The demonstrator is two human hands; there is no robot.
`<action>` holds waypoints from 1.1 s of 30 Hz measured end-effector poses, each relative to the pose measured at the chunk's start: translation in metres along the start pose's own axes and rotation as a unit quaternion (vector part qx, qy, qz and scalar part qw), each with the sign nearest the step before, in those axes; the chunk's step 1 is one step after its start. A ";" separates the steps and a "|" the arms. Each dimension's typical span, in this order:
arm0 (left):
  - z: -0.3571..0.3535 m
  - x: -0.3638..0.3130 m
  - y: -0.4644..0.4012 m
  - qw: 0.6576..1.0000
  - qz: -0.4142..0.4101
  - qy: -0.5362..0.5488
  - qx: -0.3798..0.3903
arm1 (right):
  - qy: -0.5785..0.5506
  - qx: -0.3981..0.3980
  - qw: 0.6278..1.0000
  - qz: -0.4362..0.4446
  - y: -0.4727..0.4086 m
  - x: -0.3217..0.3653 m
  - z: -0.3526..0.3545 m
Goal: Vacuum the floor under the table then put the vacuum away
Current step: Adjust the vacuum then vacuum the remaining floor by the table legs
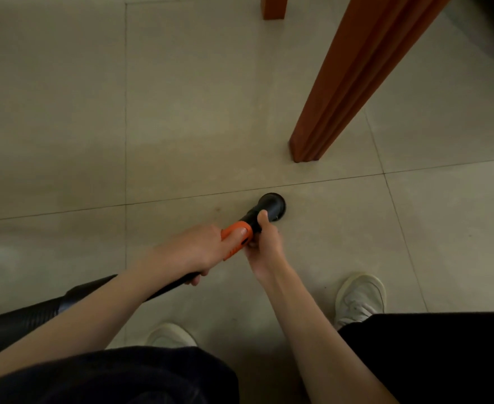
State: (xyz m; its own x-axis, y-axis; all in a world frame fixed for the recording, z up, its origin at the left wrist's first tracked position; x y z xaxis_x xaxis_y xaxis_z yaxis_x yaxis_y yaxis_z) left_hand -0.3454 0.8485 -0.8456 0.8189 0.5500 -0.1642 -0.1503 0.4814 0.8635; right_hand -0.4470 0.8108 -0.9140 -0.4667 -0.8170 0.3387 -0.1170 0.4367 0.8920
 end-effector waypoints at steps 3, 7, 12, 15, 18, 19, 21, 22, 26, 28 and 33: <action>-0.002 0.011 0.005 1.000 0.015 0.014 0.018 | 0.008 -0.002 1.000 -0.012 0.002 -0.013 -0.004; -0.004 0.025 0.011 0.998 0.026 0.025 0.042 | 0.028 0.001 0.999 -0.019 0.004 -0.026 -0.008; -0.010 0.040 0.017 0.996 0.016 0.058 0.065 | 0.071 0.029 0.997 -0.026 0.005 -0.039 -0.015; -0.017 0.052 0.018 0.994 -0.001 0.098 0.054 | 0.092 0.048 0.994 -0.024 0.006 -0.047 -0.019; -0.025 0.067 0.017 0.990 -0.004 0.134 0.033 | 0.133 0.055 0.989 -0.018 0.007 -0.054 -0.023; -0.027 0.071 0.017 0.989 -0.003 0.145 0.029 | 0.153 0.052 0.987 -0.017 0.008 -0.056 -0.023; -0.029 0.077 0.016 0.984 -0.002 0.175 0.022 | 0.189 0.048 0.981 -0.006 0.006 -0.059 -0.026; -0.029 0.079 0.016 0.982 -0.001 0.188 0.019 | 0.201 0.049 0.978 0.000 0.005 -0.060 -0.029; -0.022 0.090 0.018 0.977 0.003 0.211 0.003 | 0.218 0.063 0.974 -0.003 0.004 -0.066 -0.044; -0.019 0.100 0.020 0.974 0.018 0.225 -0.003 | 0.226 0.077 0.971 -0.012 0.005 -0.073 -0.053; -0.020 0.129 0.026 0.968 0.054 0.244 -0.016 | 0.262 0.104 0.959 -0.030 0.009 -0.099 -0.069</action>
State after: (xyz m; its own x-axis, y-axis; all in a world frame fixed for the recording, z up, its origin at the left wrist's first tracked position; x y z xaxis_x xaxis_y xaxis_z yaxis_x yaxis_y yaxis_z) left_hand -0.2551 0.9454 -0.8539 0.4385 0.8520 -0.2860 -0.2445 0.4194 0.8743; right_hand -0.3418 0.8694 -0.9193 0.0455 -0.8965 0.4406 -0.3270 0.4034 0.8546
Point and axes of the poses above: each hand's wrist, its own y-axis away from the middle knuckle, its own z-axis out of the back of the hand, x = y × z, the point moved 7 cm from there along -y, towards the middle knuckle, and after that the axes turned 11 degrees about -y, right-handed, at the moved point
